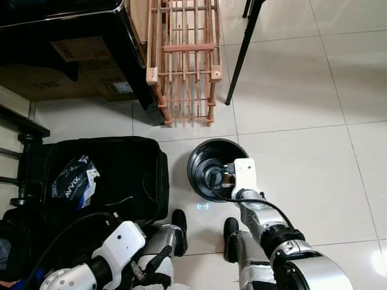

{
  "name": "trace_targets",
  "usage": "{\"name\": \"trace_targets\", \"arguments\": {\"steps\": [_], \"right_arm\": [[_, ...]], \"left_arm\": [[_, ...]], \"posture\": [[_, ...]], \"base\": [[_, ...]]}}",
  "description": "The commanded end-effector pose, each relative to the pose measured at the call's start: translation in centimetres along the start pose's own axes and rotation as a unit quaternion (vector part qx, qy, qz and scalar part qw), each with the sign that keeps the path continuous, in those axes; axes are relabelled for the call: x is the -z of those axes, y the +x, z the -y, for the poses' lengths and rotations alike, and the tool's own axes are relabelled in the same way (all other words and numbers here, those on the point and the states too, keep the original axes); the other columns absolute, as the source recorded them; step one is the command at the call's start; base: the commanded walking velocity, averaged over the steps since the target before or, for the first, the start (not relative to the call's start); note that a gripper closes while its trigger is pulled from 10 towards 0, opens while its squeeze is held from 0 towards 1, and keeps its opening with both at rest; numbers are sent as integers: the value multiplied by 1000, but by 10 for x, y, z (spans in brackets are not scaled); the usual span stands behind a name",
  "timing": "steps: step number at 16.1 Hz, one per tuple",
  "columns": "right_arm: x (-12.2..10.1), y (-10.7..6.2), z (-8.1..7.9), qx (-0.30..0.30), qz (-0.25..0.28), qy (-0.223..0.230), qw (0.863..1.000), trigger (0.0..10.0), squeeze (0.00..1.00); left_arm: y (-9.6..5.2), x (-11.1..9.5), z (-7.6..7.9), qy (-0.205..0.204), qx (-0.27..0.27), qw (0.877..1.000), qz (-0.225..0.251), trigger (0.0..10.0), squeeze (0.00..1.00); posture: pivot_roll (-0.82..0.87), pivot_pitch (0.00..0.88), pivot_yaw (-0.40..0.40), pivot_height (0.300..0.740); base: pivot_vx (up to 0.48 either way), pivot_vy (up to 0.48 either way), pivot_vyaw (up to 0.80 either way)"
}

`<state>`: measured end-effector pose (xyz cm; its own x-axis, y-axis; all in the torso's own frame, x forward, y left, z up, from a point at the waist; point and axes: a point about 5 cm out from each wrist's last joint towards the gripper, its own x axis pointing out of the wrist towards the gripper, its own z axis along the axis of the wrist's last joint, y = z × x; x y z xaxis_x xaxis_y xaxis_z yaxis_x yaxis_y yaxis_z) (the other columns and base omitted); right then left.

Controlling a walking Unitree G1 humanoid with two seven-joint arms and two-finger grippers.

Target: Picking trash to rubbish bin

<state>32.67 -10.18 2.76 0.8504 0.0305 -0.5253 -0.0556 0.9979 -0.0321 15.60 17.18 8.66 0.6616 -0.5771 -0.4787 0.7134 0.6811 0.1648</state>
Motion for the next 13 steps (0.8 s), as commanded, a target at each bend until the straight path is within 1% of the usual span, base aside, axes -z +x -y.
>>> {"name": "trace_targets", "arguments": {"steps": [1,3,7,10,11,12,13], "right_arm": [[17,-2,-1,1,-28,3,1000,10000,1000],[17,-2,3,10,-23,4,1000,10000,1000],[13,-1,6,16,-9,-3,1000,10000,1000],[1,-1,9,21,33,-32,999,10000,1000],[-4,-1,13,24,49,-40,998,10000,745],[-8,-1,17,27,63,-47,997,10000,1000],[-11,-3,22,29,78,-53,995,10000,1000]], "left_arm": [[-4,7,7,-13,8,1000,-17,10000,0],[-4,7,7,-14,8,1000,-17,10000,0],[-1,7,7,-13,8,1000,-15,10000,0],[5,5,4,-11,2,1000,-6,10000,0],[10,3,1,-9,-3,1000,2,10000,0],[15,1,-2,-9,-8,1000,9,10000,0],[19,-1,-5,-8,-12,1000,16,10000,0]], "posture": [[256,537,65,740],[254,537,66,740],[244,524,64,740],[235,494,54,740],[228,479,48,740],[221,460,43,740],[217,446,40,740]], "base": [[0,0,0],[0,0,0],[0,0,0],[0,0,0],[0,0,0],[0,0,0],[0,0,0]]}}
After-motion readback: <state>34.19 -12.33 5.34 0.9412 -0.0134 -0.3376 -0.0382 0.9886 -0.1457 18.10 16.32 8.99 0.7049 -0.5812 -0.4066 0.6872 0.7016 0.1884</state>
